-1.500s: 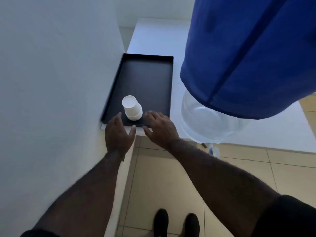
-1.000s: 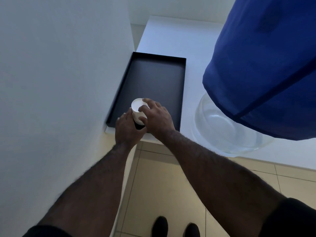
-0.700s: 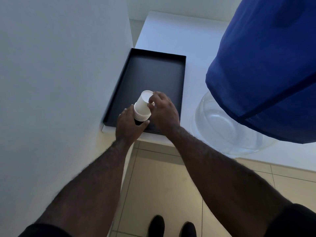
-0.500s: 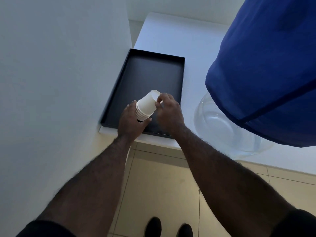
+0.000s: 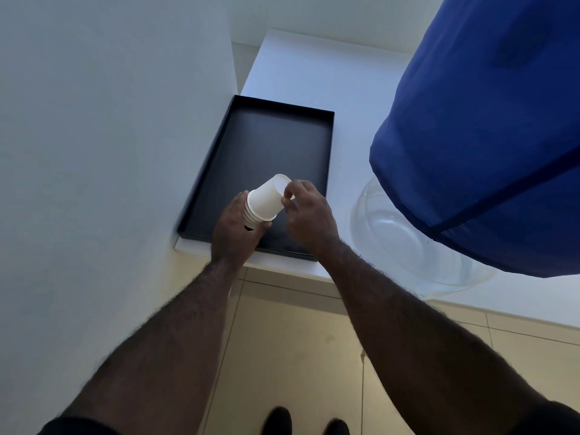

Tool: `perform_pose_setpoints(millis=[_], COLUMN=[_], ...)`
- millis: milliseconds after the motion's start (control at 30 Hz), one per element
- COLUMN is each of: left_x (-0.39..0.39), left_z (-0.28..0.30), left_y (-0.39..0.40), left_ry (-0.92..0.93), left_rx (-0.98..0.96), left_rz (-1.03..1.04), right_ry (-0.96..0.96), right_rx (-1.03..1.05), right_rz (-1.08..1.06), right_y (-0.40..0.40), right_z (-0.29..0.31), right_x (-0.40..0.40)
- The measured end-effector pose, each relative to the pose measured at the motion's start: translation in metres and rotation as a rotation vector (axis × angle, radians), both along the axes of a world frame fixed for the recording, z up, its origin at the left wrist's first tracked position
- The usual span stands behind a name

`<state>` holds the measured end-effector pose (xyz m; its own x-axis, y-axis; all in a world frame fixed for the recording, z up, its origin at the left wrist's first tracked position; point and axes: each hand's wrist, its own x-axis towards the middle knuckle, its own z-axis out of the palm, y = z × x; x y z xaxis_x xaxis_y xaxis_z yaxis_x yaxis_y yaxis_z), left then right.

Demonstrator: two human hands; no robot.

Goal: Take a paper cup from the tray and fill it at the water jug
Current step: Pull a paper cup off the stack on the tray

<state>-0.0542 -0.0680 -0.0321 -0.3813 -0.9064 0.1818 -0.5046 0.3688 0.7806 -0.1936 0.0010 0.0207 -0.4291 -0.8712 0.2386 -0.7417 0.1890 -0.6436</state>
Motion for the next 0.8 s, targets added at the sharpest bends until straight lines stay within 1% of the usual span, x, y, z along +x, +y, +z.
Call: perform_pose_setpoints(millis=[167,267,400,500,533,600,667,733,767,800], left_x=[0.004,0.006,0.011,0.014,0.014,0.015,0.017,0.018,0.019,0.019], left_z=[-0.003,-0.007,-0.011,-0.012,-0.012,-0.011,-0.01,-0.006,-0.004,0.0], left_y=[0.001,0.0,0.001,0.0,0.0,-0.001,-0.002,0.001,0.003,0.007], left_ry=[0.016,-0.015,-0.05,-0.094,-0.113,-0.135,-0.138,-0.129,-0.124,-0.105], left_rx=[0.034,0.039,0.042,0.059,0.055,0.045,0.05,0.074,0.092,0.091], left_rz=[0.018,0.057,0.083,0.073,0.07,0.061,0.031,0.03,0.057,0.095], right_ry=[0.091,0.111,0.064,-0.068,-0.158,-0.432,-0.823,-1.286,-1.486,-1.628], right_rx=[-0.042,-0.09,-0.161,-0.222,-0.227,-0.199,-0.181,-0.227,-0.265,-0.29], right_rz=[0.031,0.022,-0.019,-0.075,-0.113,-0.215,-0.311,-0.359,-0.37,-0.383], right_y=[0.0,-0.002,-0.001,0.0,0.001,0.003,0.006,0.012,0.016,0.021], right_z=[0.01,0.022,0.041,0.049,0.051,0.053,0.05,0.046,0.043,0.04], right_x=[0.003,0.002,0.002,0.003,0.003,0.001,-0.003,-0.005,-0.006,-0.006])
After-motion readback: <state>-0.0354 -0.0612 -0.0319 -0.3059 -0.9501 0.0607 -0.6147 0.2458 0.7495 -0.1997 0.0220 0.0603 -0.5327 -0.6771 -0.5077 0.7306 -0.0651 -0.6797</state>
